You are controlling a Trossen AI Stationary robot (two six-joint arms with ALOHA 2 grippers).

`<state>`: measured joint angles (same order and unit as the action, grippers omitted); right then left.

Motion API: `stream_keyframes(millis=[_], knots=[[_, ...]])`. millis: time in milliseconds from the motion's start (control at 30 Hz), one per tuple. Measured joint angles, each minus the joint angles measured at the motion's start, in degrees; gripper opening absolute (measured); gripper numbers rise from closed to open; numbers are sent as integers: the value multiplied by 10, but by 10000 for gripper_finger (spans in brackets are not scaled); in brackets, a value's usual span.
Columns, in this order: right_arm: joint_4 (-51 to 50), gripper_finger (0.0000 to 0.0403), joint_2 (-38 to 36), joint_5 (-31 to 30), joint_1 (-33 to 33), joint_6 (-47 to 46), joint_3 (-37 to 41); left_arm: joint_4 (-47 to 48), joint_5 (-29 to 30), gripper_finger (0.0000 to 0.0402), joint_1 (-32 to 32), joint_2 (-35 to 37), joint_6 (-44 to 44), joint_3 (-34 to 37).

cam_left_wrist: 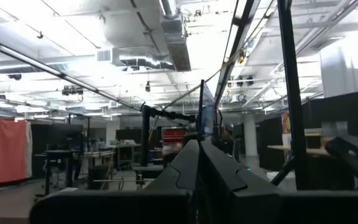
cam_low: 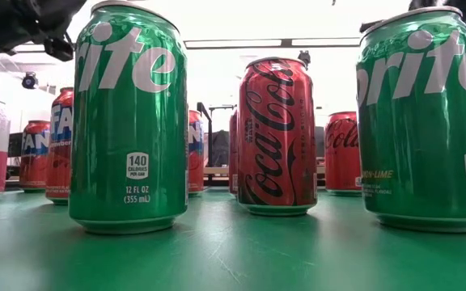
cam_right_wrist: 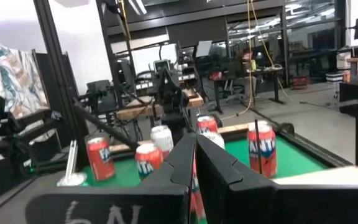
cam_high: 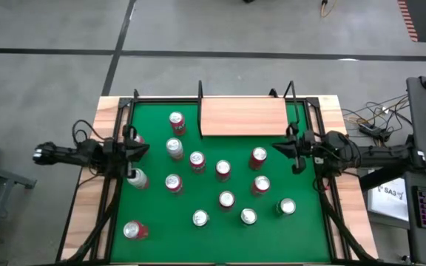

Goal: Place canned beverage on shelf
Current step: Put the red-black soda can on the shelf

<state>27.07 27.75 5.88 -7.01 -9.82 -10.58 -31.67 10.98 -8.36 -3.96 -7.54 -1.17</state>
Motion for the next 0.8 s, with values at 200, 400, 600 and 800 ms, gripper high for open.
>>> stream_keyframes(millis=[200,400,600,800], knots=[[-46,9,84,-7,0,-1,-104,7,-1,0,-1,-52,55,-31],[-166,9,135,-30,0,-35,-218,95,-63,0,-1,-147,99,-114],[-271,9,174,-29,0,-70,-287,222,-75,0,-1,-227,98,-199],[-337,9,197,-25,0,-104,-327,364,-15,0,-1,-289,112,-277]])
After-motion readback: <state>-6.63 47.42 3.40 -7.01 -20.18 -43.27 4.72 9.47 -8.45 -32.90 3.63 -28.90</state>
